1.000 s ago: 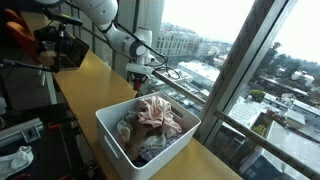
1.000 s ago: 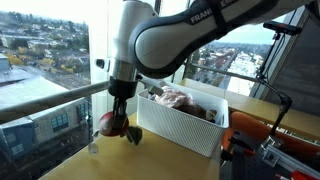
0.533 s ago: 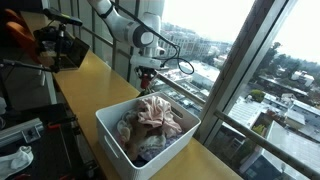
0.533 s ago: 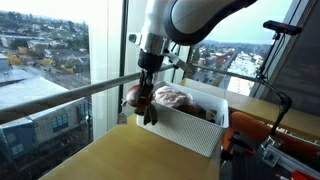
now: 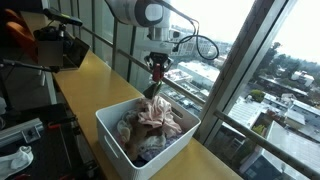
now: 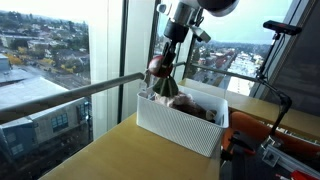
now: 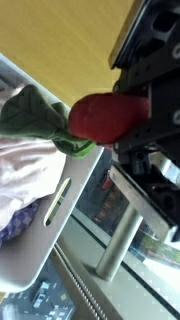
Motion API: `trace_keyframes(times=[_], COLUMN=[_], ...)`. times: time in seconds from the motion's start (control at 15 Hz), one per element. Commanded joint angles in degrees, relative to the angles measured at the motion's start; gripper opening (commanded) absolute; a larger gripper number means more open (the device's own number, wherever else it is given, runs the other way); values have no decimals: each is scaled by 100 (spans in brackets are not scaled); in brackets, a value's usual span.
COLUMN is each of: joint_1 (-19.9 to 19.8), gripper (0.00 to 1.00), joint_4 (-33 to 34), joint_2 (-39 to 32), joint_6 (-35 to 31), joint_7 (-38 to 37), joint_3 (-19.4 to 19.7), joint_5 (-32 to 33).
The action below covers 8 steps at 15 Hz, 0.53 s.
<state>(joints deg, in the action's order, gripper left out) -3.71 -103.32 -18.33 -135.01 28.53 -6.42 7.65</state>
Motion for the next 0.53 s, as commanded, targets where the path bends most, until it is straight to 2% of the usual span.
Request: trace_keyframes(times=[0.0, 0.2, 0.47], joint_1=[-105, -128, -160], gripper=[5, 5, 5], joint_4=[-453, -841, -1691], joint_2=[594, 811, 1033], joint_6=[27, 24, -164], joint_7=[57, -19, -145], joint_3=[219, 401, 638], joint_5=[-105, -40, 57])
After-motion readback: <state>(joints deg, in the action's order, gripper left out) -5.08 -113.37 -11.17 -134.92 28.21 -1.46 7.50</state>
